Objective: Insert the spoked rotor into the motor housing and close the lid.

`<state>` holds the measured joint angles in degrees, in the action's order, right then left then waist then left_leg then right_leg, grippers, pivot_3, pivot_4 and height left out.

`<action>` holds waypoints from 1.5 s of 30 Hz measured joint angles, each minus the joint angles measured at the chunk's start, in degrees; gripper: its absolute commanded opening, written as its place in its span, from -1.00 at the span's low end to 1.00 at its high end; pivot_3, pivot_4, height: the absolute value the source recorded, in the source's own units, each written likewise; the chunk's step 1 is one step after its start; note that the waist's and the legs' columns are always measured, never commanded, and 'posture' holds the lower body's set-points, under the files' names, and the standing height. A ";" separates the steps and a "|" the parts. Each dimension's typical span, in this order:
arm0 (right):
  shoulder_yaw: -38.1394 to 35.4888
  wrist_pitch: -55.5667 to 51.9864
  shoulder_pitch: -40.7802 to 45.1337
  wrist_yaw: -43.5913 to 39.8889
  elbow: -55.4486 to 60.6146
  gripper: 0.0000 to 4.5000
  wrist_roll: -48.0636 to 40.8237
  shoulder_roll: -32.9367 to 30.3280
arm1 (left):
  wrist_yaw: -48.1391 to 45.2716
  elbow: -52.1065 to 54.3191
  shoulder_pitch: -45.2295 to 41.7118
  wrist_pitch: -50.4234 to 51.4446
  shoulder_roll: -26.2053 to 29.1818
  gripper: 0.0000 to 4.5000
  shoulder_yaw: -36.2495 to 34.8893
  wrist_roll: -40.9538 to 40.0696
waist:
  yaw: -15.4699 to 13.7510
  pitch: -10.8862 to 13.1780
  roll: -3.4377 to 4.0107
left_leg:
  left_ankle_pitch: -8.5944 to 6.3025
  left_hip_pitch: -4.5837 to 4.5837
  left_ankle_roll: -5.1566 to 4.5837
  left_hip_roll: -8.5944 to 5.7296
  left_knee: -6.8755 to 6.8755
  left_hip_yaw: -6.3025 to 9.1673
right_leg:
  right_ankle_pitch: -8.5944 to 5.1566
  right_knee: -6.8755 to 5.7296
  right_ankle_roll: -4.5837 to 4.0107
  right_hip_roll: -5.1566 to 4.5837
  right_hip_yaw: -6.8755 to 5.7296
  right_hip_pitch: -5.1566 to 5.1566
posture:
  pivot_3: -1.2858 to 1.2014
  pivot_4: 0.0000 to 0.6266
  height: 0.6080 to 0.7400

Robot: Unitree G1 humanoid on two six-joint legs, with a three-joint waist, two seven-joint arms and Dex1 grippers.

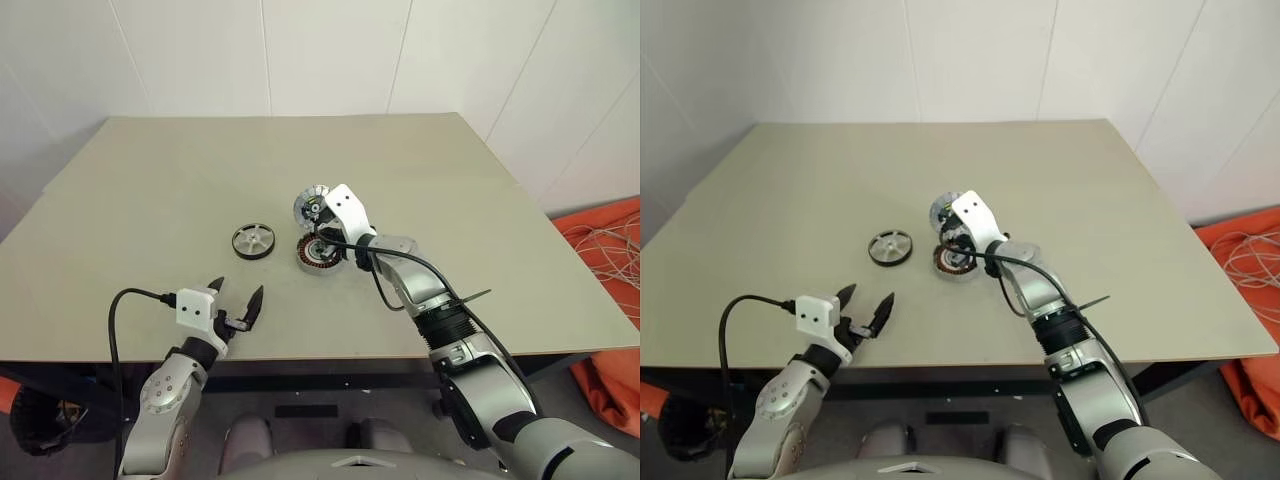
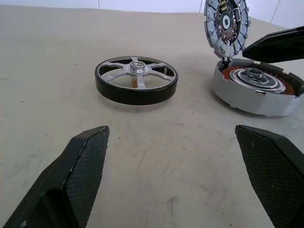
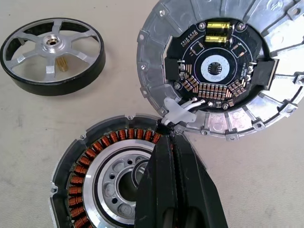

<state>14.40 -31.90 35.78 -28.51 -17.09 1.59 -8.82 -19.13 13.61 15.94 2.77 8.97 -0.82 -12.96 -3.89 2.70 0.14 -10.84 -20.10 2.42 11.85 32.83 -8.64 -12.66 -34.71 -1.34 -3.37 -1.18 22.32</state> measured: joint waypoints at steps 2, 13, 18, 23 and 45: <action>0.08 -0.10 0.06 0.04 -0.18 -0.99 0.19 0.01 | 0.00 -0.01 0.00 -0.01 -0.01 1.00 0.00 0.00 | 0.00 0.00 0.00 | 0.00 0.00 0.00 0.00 0.00 0.00 | 0.00 0.00 0.00 0.00 0.00 0.00 | 0.03 -1.00 1.00; 0.48 -1.84 0.26 -0.70 -0.11 -0.99 0.46 -0.29 | 0.02 -0.05 -0.10 -0.02 -0.08 1.00 -0.01 0.06 | 0.00 0.00 0.00 | 0.00 0.00 0.01 0.00 0.00 0.00 | 0.02 -0.01 -0.03 0.00 0.00 0.00 | 0.03 -1.00 1.00; 1.68 -3.87 0.16 -2.68 1.74 -0.99 0.44 -1.36 | 0.05 -0.05 -0.19 -0.02 -0.03 1.00 0.00 0.14 | 0.00 0.00 0.00 | 0.00 0.01 0.01 0.00 0.00 0.00 | 0.02 -0.01 -0.03 0.00 0.00 -0.01 | 0.03 -1.00 1.00; 2.57 -5.76 -0.41 -4.15 4.25 -0.99 0.42 -2.45 | 0.12 -0.05 -0.38 0.00 -0.03 1.00 0.00 0.15 | -0.02 0.00 0.00 | 0.01 0.01 0.01 0.00 0.01 0.01 | 0.02 -0.01 -0.03 0.00 0.00 -0.02 | 0.03 -1.00 1.00; 4.25 -11.01 -3.08 -9.76 12.89 -0.99 -2.12 -5.23 | 0.63 0.33 -0.46 1.27 -0.28 1.00 0.04 -0.06 | -0.04 0.00 0.00 | 0.02 0.04 0.03 0.00 0.04 0.01 | 0.00 -0.05 0.01 0.00 0.00 -0.03 | 0.03 -1.00 1.00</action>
<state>18.64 -42.90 32.70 -38.27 -4.20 -0.53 -14.05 -18.50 13.94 15.47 4.03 8.69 -0.77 -13.02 -3.93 2.70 0.14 -10.82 -20.06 2.46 11.86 32.87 -8.63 -12.66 -34.76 -1.33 -3.37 -1.19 22.29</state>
